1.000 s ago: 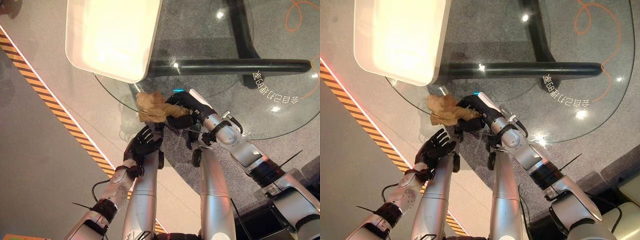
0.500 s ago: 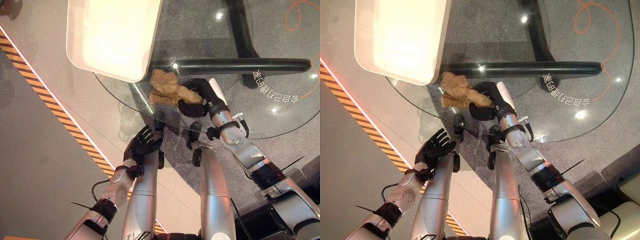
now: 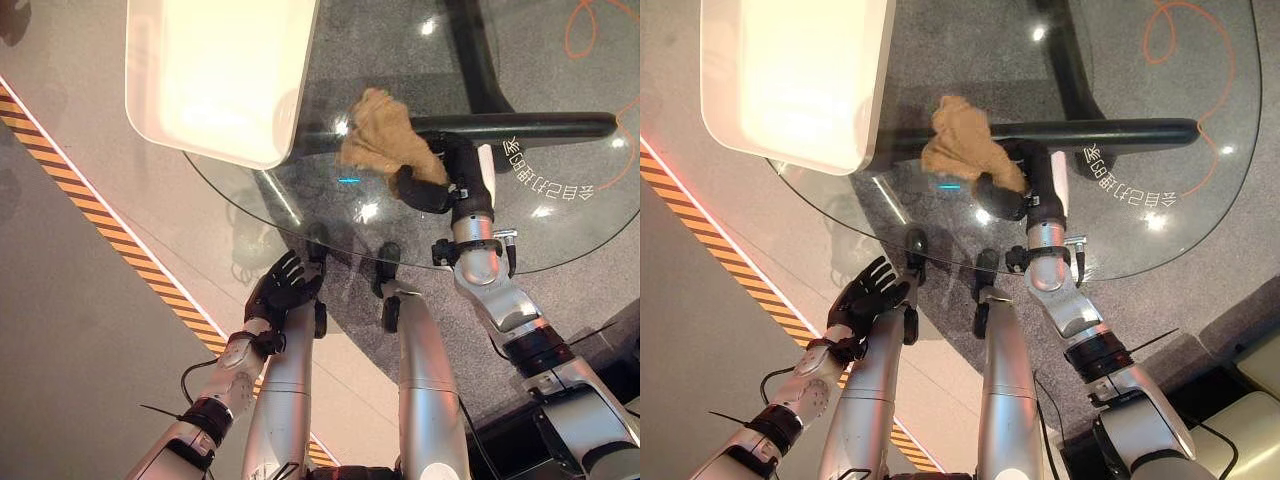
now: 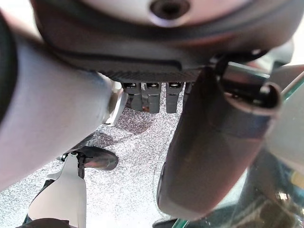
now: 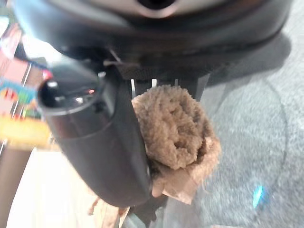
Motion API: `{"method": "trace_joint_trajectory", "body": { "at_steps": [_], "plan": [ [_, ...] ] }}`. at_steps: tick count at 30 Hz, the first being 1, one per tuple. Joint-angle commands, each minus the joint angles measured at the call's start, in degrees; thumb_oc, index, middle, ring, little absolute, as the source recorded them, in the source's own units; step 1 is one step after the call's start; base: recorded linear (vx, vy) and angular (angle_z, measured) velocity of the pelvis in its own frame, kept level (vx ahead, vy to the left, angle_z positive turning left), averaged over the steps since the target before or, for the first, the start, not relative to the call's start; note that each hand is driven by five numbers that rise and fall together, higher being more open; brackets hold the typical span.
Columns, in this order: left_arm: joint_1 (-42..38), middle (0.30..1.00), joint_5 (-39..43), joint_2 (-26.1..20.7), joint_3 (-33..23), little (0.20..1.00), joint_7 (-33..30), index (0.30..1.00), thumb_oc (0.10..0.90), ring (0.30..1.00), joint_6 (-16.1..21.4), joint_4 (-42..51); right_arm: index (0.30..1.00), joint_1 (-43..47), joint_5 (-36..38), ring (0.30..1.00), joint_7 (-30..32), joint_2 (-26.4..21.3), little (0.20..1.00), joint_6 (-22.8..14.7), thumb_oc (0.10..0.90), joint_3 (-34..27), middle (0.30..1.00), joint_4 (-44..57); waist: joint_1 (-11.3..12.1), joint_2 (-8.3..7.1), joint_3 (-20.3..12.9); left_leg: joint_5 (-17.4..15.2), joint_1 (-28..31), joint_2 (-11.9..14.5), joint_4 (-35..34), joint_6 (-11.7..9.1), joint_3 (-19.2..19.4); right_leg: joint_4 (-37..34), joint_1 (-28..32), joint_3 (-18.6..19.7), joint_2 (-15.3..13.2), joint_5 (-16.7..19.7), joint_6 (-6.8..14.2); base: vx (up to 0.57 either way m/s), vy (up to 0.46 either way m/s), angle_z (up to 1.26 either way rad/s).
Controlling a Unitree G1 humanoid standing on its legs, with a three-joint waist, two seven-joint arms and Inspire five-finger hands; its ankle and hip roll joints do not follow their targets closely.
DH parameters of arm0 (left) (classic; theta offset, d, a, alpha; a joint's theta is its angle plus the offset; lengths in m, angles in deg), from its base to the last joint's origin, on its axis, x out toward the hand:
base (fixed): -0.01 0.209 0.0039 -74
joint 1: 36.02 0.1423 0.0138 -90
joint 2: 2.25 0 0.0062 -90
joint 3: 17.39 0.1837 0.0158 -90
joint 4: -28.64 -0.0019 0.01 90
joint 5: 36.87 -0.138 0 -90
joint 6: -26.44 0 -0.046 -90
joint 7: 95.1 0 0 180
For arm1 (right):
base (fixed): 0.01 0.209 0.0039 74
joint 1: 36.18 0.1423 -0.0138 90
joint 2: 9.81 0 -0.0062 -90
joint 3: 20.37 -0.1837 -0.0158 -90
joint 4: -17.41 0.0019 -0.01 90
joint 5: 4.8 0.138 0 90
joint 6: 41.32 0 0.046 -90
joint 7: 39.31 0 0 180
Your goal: Wipe the table with a cloth and put it in the basket.
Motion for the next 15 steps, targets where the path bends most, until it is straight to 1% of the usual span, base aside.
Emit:
{"method": "trace_joint_trajectory", "body": {
  "at_steps": [1,2,5,6,7,10,11,12,14,15],
  "plan": [
    [7.59,0.9,-0.67,4.34,3.27,0.9,0.99,0.9,0.8,0.9,1.0,-0.22,0.3,-1.54,1.16,0.3,9.89,-5.74,0.2,-3.06,0.1,-9.84,0.3,0.63,0.01,1.18,-1.21,-12.32,1.51,-1.72,8.5,3.01,2.53,-8.85,-0.48,1.65,5.26,9.54,1.22,0.0,0.0,0.0],
    [7.52,0.9,-0.63,4.3,3.34,0.9,0.94,0.9,0.8,0.9,1.13,-0.16,0.3,-1.52,1.76,0.3,11.78,-5.98,0.2,-3.23,0.1,-10.27,0.3,-0.2,-0.03,1.22,-1.21,-12.37,1.56,-1.67,8.36,3.11,2.59,-9.01,-0.47,1.69,5.3,9.58,1.2,0.0,0.0,0.0],
    [7.46,0.9,-0.71,4.15,3.44,0.9,0.83,0.9,0.8,0.9,1.15,-0.01,0.3,-1.06,2.5,0.3,14.95,-6.47,0.2,-3.75,0.1,-11.47,0.3,-2.11,-0.07,1.29,-1.21,-12.4,1.5,-1.59,8.19,3.08,2.66,-9.29,-0.45,1.71,5.4,9.68,1.21,-0.03,-0.009,-0.02],
    [6.43,0.9,-0.63,3.95,3.19,0.9,0.75,0.9,0.8,0.9,1.31,0.17,0.3,0.12,3.04,0.3,15.99,-7.16,0.2,-4.07,0.1,-12.27,0.3,-2.69,-0.29,1.21,-1.21,-10.54,-0.6,-1.63,7.69,3.24,3.15,-10.17,-2.29,1.48,5.14,11.48,0.86,-0.02,-0.004,-0.03],
    [7.53,0.9,-0.5,3.91,3.57,0.9,0.9,0.9,0.8,0.9,1.44,0.02,0.3,-0.76,3.53,0.3,16.64,-7.23,0.2,-4.38,0.1,-12.31,0.3,-3.15,-0.18,1.31,-1.21,-12.24,1.3,-1.57,8.03,3.01,2.7,-9.57,-0.54,1.72,5.39,9.87,1.24,-0.02,-0.005,-0.08],
    [7.99,0.9,-0.23,3.66,3.94,0.9,0.68,0.9,0.8,0.9,1.91,0.3,0.3,-1.33,5.24,0.3,20.26,-7.73,0.2,-6.95,0.1,-14.07,0.3,-4.63,-0.28,1.28,-1.21,-12.3,1.5,-1.59,7.71,3.01,2.66,-10.03,-0.26,1.84,5.53,9.97,1.28,0.0,-0.006,-0.06],
    [7.05,0.9,-0.21,3.52,3.71,0.9,0.59,0.9,0.8,0.9,1.96,0.49,0.3,-0.58,5.48,0.3,20.88,-7.95,0.2,-7.55,0.1,-14.57,0.3,-4.75,-0.4,1.18,-1.21,-10.62,-0.32,-1.63,7.29,3.23,3.12,-10.76,-1.9,1.62,5.3,11.62,0.93,0.0,0.0,0.0],
    [8.27,0.9,-0.1,3.51,4.24,0.9,0.15,0.9,0.8,0.9,2.0,1.08,0.3,-2.13,6.08,0.3,22.47,-7.68,0.2,-8.89,0.1,-15.47,0.3,-5.11,-0.39,1.32,-1.21,-12.38,1.58,-1.68,7.6,3.08,2.6,-10.2,-0.24,2.02,5.68,10.12,1.36,0.0,0.0,0.0],
    [8.27,0.9,0.02,3.46,4.26,0.9,-0.07,0.9,0.8,0.9,1.97,1.41,0.3,-2.26,6.61,0.3,24.77,-7.74,0.2,-9.99,0.1,-16.57,0.3,-5.3,-0.47,1.36,-1.21,-12.4,1.63,-1.76,7.55,3.16,2.67,-10.57,-0.11,2.17,5.83,10.22,1.37,-0.01,-0.004,-0.02],
    [7.17,0.9,0.18,3.41,4.01,0.9,-0.13,0.9,0.8,0.9,2.06,1.5,0.3,-1.31,6.95,0.3,26.16,-7.97,0.2,-10.32,0.1,-17.25,0.3,-5.17,-0.68,1.31,-1.21,-10.65,-0.27,-1.89,7.13,3.39,3.2,-11.34,-1.84,2.01,5.61,11.9,1.0,-0.06,0.0,-0.03]
  ]
}}
